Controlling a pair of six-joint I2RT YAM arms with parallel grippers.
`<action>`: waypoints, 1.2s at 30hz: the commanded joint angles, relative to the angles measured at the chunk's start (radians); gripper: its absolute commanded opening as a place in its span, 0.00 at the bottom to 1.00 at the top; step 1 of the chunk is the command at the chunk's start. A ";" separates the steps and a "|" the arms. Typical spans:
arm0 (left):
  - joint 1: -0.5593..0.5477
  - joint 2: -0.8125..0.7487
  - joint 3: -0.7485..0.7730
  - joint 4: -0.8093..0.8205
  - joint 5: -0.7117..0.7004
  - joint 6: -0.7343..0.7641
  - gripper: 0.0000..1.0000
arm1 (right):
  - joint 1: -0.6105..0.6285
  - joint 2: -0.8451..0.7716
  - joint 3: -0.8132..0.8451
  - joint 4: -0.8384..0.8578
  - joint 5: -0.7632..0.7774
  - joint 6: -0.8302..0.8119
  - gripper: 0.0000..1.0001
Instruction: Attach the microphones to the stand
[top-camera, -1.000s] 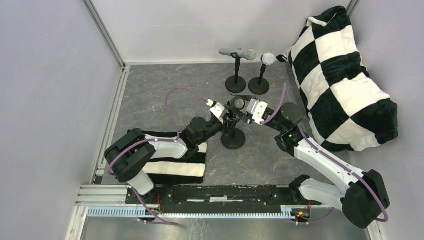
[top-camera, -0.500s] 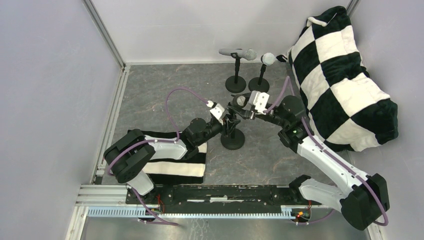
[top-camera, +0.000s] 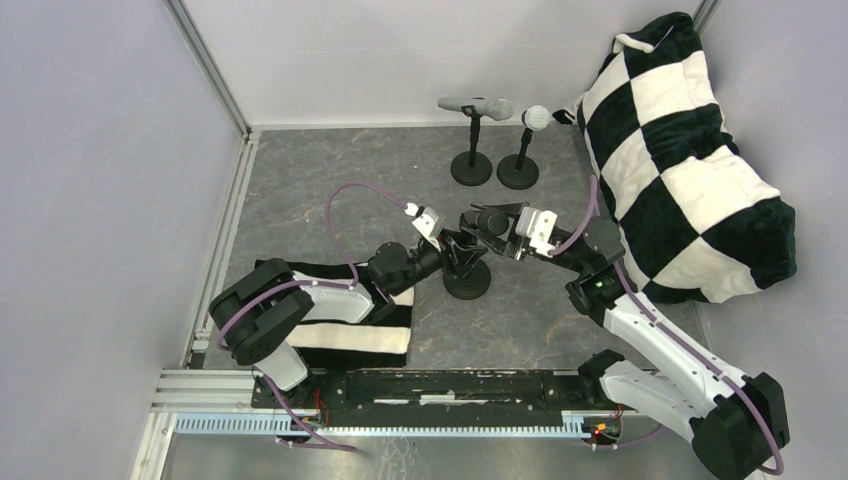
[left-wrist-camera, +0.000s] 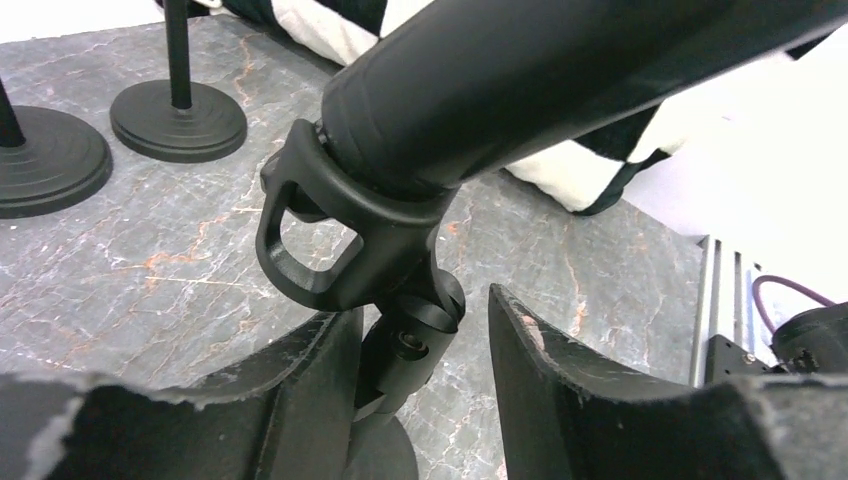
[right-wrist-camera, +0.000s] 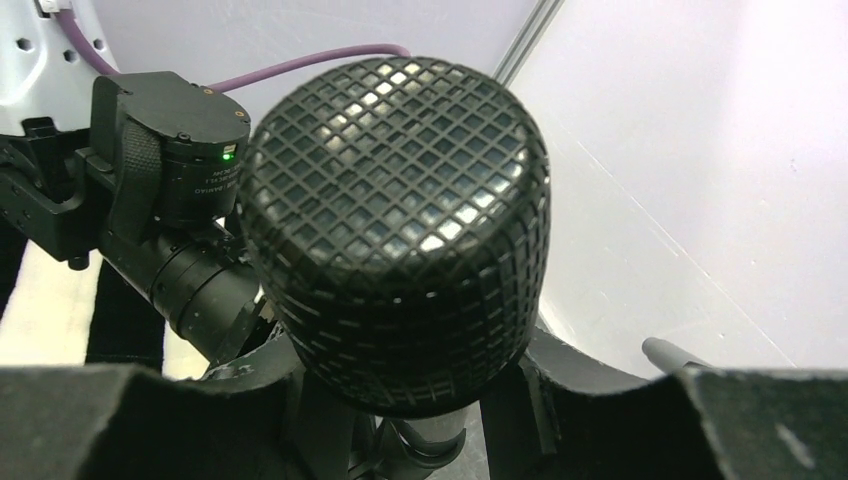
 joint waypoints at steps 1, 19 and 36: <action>-0.003 0.026 -0.017 0.039 0.042 -0.121 0.57 | 0.016 -0.032 -0.058 -0.077 -0.050 0.080 0.00; -0.002 0.089 0.045 0.104 0.054 -0.171 0.41 | 0.019 -0.095 -0.080 -0.086 -0.060 0.118 0.00; -0.001 0.099 0.068 0.074 0.060 -0.135 0.02 | 0.020 -0.114 -0.028 -0.307 0.084 0.021 0.00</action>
